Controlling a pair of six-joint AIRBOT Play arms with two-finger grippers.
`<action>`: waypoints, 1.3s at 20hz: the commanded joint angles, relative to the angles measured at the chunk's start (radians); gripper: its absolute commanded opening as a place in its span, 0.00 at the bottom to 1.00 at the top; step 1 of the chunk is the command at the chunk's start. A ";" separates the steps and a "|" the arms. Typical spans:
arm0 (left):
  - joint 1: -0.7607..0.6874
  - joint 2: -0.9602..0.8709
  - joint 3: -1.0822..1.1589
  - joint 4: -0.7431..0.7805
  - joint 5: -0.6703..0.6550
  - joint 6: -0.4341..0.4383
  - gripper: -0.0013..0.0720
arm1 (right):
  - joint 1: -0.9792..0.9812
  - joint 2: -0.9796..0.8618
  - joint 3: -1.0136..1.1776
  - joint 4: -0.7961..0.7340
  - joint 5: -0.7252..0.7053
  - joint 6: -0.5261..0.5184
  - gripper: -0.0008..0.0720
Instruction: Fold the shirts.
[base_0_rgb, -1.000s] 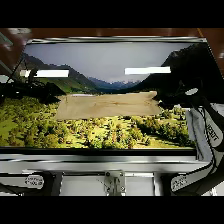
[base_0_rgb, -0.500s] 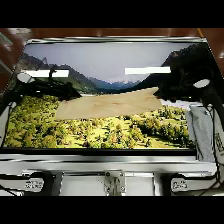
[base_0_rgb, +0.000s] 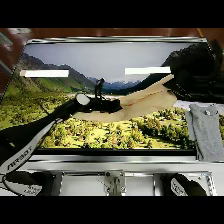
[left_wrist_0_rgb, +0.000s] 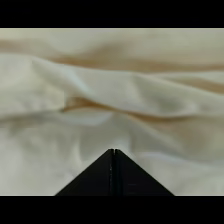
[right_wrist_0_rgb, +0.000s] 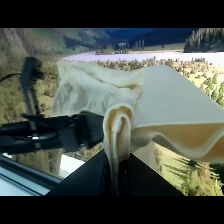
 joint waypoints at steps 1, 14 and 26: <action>-0.119 -0.103 0.031 -0.180 0.132 -0.018 0.08 | 0.001 0.141 0.001 -0.026 0.048 0.101 0.09; 0.345 0.348 0.055 0.189 -0.013 0.090 0.07 | 0.316 -0.076 0.001 -0.107 -0.314 0.051 0.09; 0.718 0.844 0.054 0.260 -0.384 0.042 0.08 | 0.866 -0.725 0.001 0.384 -0.927 0.007 0.18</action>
